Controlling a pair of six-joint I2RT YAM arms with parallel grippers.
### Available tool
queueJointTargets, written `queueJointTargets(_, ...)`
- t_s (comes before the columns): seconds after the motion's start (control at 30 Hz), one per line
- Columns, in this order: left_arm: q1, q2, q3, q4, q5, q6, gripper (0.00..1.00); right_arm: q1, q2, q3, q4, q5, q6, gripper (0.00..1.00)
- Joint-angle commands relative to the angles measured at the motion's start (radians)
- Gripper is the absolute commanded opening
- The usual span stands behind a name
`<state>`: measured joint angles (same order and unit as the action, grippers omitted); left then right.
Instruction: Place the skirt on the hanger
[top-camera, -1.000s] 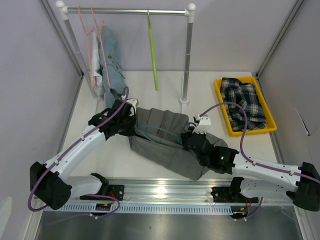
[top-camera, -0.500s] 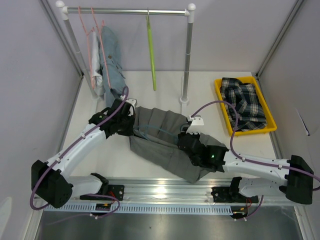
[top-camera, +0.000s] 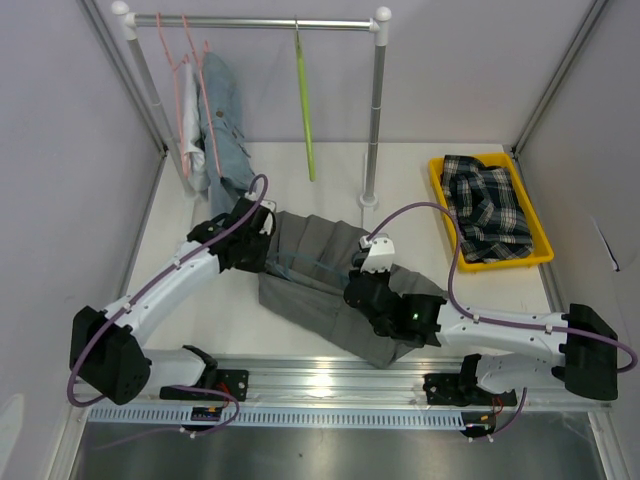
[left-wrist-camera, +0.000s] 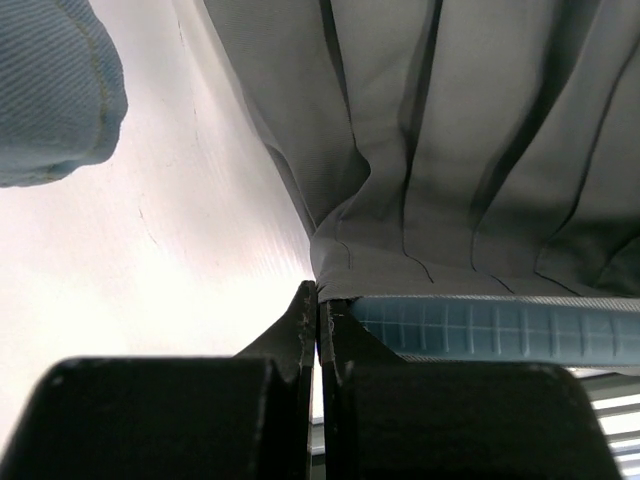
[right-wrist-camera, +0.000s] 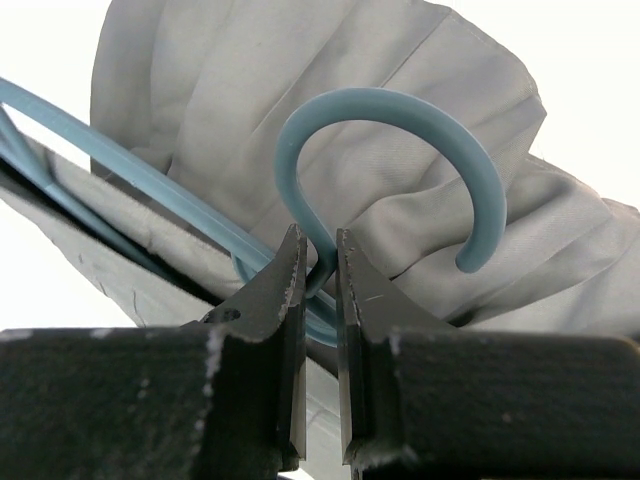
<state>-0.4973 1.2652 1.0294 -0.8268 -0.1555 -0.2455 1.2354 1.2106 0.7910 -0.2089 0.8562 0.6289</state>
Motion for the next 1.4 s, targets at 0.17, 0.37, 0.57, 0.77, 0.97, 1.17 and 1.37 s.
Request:
queueJointTargets(0.17, -0.036, 0.025, 0.083, 0.026, -0.303, 0.077, 0.0, 0.053, 0.026, -0.044, -0.256, 0.032, -0.234, 0.0)
queueJointTargets(0.37, -0.098, 0.043, 0.106, 0.014, -0.316, 0.08, 0.0, 0.067, 0.036, -0.013, -0.213, 0.038, -0.273, 0.0)
queueJointTargets(0.57, -0.13, 0.02, 0.115, 0.005, -0.268, 0.084, 0.0, 0.072, 0.061, 0.011, -0.175, 0.023, -0.32, 0.0)
queueJointTargets(0.77, -0.168, -0.032, 0.162, 0.017, -0.176, 0.051, 0.0, 0.091, 0.099, 0.04, -0.167, 0.017, -0.365, 0.0)
queueJointTargets(0.97, -0.185, -0.043, 0.241, -0.006, -0.104, 0.015, 0.0, 0.101, 0.103, 0.085, -0.178, 0.032, -0.354, 0.0)
queueJointTargets(1.17, -0.195, -0.07, 0.288, -0.026, -0.018, -0.023, 0.0, 0.092, 0.066, 0.232, -0.221, 0.069, -0.374, 0.0)
queueJointTargets(1.37, -0.205, -0.104, 0.305, -0.026, 0.052, -0.034, 0.0, 0.053, 0.07, 0.361, -0.247, 0.076, -0.399, 0.0)
